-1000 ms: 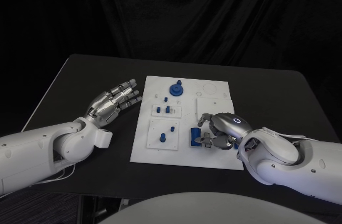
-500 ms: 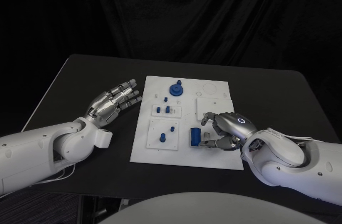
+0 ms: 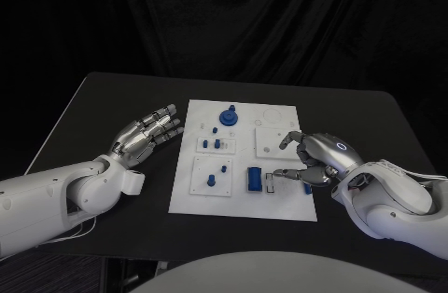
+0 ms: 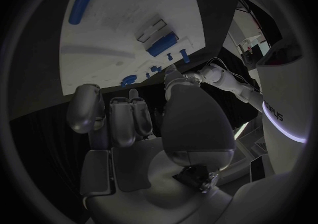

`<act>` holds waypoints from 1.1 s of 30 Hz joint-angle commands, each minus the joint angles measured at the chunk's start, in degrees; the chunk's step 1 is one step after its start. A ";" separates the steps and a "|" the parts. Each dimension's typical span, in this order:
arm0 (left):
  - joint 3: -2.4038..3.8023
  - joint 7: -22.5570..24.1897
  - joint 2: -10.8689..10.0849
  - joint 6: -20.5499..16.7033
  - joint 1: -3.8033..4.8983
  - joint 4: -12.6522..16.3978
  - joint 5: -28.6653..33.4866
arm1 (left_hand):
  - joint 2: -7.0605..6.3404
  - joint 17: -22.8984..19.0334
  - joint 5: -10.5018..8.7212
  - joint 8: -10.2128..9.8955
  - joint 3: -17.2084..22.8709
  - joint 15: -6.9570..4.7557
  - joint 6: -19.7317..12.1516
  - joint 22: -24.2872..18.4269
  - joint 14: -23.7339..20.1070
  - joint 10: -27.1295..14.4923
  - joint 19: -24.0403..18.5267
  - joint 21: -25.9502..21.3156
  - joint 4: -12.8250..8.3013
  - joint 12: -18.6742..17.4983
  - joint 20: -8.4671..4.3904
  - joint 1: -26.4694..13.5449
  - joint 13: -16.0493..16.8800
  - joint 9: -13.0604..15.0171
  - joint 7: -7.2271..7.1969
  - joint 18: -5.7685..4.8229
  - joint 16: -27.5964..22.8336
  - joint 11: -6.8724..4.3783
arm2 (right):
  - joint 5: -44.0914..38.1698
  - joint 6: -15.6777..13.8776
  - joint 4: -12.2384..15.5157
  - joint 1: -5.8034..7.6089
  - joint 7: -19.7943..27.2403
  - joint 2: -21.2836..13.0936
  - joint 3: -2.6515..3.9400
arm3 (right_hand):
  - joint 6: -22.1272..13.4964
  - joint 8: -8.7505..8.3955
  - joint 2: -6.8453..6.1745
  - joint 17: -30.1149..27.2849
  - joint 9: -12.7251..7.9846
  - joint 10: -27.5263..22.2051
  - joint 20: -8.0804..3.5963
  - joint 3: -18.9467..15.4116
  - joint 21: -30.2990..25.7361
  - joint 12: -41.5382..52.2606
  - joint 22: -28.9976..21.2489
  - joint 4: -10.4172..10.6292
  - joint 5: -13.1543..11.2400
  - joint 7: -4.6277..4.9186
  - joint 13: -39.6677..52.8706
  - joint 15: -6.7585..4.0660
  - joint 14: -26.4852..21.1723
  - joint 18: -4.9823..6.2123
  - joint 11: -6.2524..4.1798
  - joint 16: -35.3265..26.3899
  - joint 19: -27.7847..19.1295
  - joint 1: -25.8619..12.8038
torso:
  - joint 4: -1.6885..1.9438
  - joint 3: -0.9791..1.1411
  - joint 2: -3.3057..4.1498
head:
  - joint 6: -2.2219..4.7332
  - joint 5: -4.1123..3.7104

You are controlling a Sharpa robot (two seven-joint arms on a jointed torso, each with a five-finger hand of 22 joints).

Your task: Assemble the parts on the task board

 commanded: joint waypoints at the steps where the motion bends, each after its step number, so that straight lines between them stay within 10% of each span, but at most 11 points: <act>1: 0.05 0.76 0.14 0.44 -0.11 0.14 0.12 | 0.00 0.06 0.32 0.32 0.24 0.22 0.10 -0.03 -0.30 0.07 0.38 0.23 0.03 0.36 0.05 -0.74 0.05 0.05 0.20 -1.08 0.39 -0.07 | 2.07 2.26 0.38 0.21 -3.00 -1.46 -0.14 | 4.09 1.49 2.42 2.53 0.37 4.06 -0.61 0.71 3.57 1.88 9.51 -0.03 6.34 -0.85 5.28 -0.70 1.49 -0.66 -0.48 1.56 1.65 -0.34 | 0.06 -0.10 -0.02 | -0.01 -0.65; 4: 0.05 0.80 0.28 0.41 -0.11 0.11 0.12 | 0.00 0.06 0.32 0.32 0.24 0.22 0.10 -0.03 -0.30 0.07 0.38 0.23 0.03 0.36 0.05 -0.74 0.05 0.05 0.20 -1.08 0.39 -0.07 | 2.41 4.58 0.78 0.25 -5.41 -3.24 -0.34 | 9.04 1.84 4.02 7.18 0.63 9.95 -1.27 0.61 9.08 4.63 10.96 0.02 14.10 -1.83 11.22 -1.35 3.26 -1.74 -1.14 3.87 3.75 -2.09 | 0.04 -0.11 -0.01 | -0.01 -1.38; 10: 0.05 0.80 0.27 0.31 -0.11 0.09 0.12 | 0.00 0.06 0.32 0.32 0.24 0.22 0.10 -0.03 -0.30 0.07 0.38 0.23 0.03 0.36 0.05 -0.74 0.05 0.05 0.20 -1.08 0.39 -0.07 | 1.77 8.59 1.48 0.27 -10.31 -5.69 -0.61 | 11.96 1.16 4.04 8.77 1.28 13.33 -1.88 0.65 11.14 6.15 11.42 0.06 19.71 -2.51 15.08 -1.92 3.75 -2.12 -1.77 4.60 4.47 -2.86 | 0.15 -0.16 -0.05 | -0.01 -1.86; 33: 0.05 0.68 0.37 0.29 -0.11 0.02 0.12 | -0.07 0.07 0.34 0.36 0.36 0.23 0.25 -0.07 -0.27 0.12 0.40 0.24 -0.02 0.42 0.05 -0.80 0.06 0.07 0.19 -1.07 0.45 -0.03 | -0.77 18.56 1.61 0.01 -17.92 -4.77 -0.75 | 16.76 -0.37 4.37 10.70 3.18 13.33 -2.62 0.29 12.91 6.15 11.79 0.12 17.27 -3.65 15.08 -2.70 4.16 -2.41 -2.71 5.54 4.87 -7.94 | 0.15 0.03 0.16 | -0.01 -2.38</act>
